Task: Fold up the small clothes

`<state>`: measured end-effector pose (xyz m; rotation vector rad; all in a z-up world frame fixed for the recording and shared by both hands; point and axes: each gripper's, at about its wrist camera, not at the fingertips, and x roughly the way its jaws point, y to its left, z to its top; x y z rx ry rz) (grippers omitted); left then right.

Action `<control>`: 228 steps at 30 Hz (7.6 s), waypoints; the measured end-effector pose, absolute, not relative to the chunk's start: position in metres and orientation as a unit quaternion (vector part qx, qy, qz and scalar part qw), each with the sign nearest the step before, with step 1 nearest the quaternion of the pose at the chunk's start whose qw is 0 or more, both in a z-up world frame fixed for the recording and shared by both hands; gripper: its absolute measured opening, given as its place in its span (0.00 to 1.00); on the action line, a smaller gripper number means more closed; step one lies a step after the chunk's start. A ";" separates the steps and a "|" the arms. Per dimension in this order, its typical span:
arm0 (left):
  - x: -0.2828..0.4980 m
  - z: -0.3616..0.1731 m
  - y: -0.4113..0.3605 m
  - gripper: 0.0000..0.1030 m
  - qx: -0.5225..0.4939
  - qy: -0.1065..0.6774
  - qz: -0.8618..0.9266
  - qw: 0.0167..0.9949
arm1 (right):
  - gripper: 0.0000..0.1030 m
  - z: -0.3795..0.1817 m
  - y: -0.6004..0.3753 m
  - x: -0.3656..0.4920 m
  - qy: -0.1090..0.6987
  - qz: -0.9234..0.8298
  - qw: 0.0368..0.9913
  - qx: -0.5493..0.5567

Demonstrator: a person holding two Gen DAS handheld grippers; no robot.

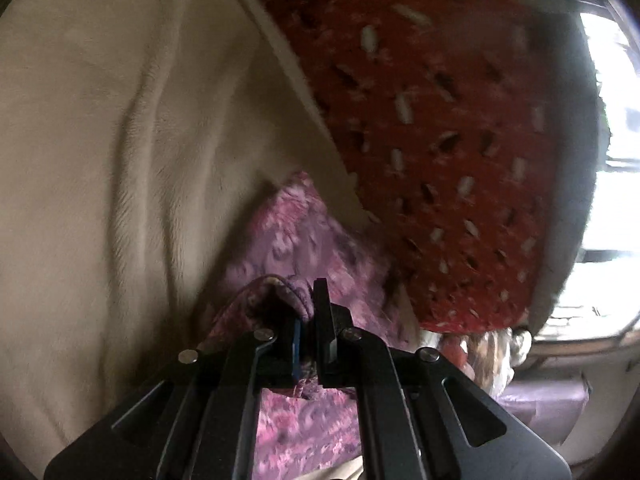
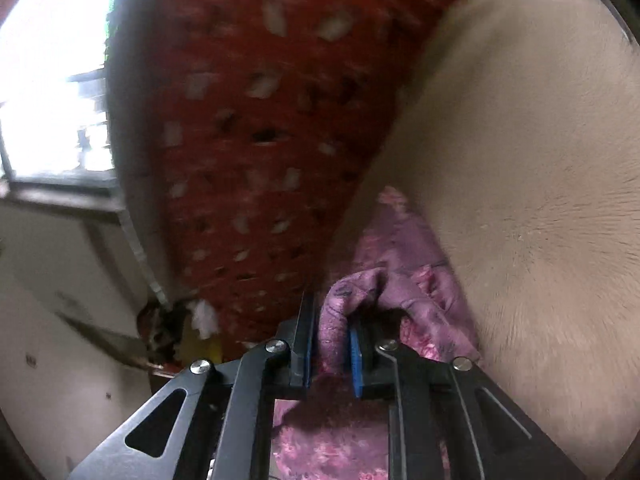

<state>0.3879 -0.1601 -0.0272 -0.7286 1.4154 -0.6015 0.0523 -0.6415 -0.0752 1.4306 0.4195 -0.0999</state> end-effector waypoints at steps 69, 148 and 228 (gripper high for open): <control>0.256 -0.024 -0.097 0.46 -0.169 0.577 -0.176 0.779 | 0.52 -0.086 -0.580 -0.066 0.311 -0.153 0.786 0.512; 0.249 -0.037 -0.181 0.66 0.008 0.482 -0.194 0.854 | 0.62 -0.070 -0.458 0.137 0.376 -0.157 0.887 0.215; 0.214 -0.050 -0.190 0.56 0.023 0.581 -0.243 0.777 | 0.40 -0.035 -0.539 -0.013 0.278 -0.196 0.864 0.372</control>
